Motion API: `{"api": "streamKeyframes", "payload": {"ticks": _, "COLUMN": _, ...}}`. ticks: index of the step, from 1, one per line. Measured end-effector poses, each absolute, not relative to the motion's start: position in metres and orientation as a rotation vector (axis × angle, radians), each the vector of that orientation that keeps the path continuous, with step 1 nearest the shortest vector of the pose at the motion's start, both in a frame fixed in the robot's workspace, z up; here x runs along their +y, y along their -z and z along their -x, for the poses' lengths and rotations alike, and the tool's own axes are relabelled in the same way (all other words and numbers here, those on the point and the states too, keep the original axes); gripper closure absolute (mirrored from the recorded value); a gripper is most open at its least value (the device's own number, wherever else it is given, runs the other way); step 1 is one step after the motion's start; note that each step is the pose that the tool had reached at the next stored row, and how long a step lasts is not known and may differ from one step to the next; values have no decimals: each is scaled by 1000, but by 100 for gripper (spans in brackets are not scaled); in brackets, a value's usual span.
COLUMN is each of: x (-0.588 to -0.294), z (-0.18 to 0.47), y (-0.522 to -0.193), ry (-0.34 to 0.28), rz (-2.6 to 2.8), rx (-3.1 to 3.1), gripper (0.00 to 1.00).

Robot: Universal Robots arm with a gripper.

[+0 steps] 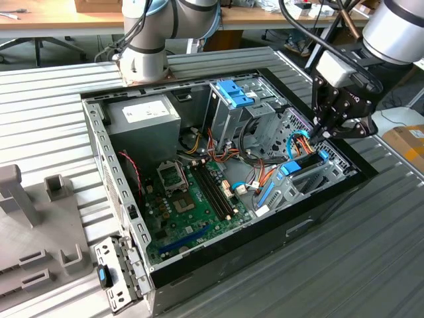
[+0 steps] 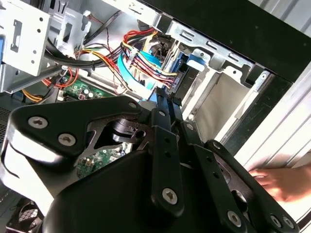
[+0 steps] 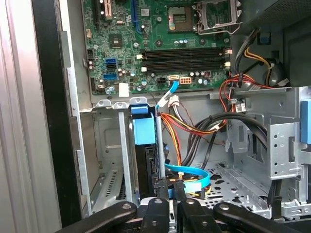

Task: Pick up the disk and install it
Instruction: 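Insert the second disk wire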

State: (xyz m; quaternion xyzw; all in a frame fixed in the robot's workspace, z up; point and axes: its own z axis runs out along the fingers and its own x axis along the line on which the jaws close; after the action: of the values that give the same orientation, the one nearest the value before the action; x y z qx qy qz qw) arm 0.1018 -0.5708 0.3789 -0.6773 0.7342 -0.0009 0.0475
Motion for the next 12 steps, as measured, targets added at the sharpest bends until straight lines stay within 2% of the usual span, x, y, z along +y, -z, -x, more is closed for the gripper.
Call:
{"api": "streamKeyframes", "payload": {"ticks": 3, "x": -579, "z": -101, "y": -379, "ry": -18, "rz": 2058, "rx": 2229, "gripper": 84}}
{"api": "streamKeyframes", "payload": {"ticks": 5, "x": -582, "z": -97, "y": -379, "ry": -72, "rz": 2032, "rx": 2205, "gripper": 84}}
{"api": "streamKeyframes", "payload": {"ticks": 12, "x": -592, "z": -96, "y": -376, "ry": -79, "rz": 2030, "rx": 2200, "gripper": 84}}
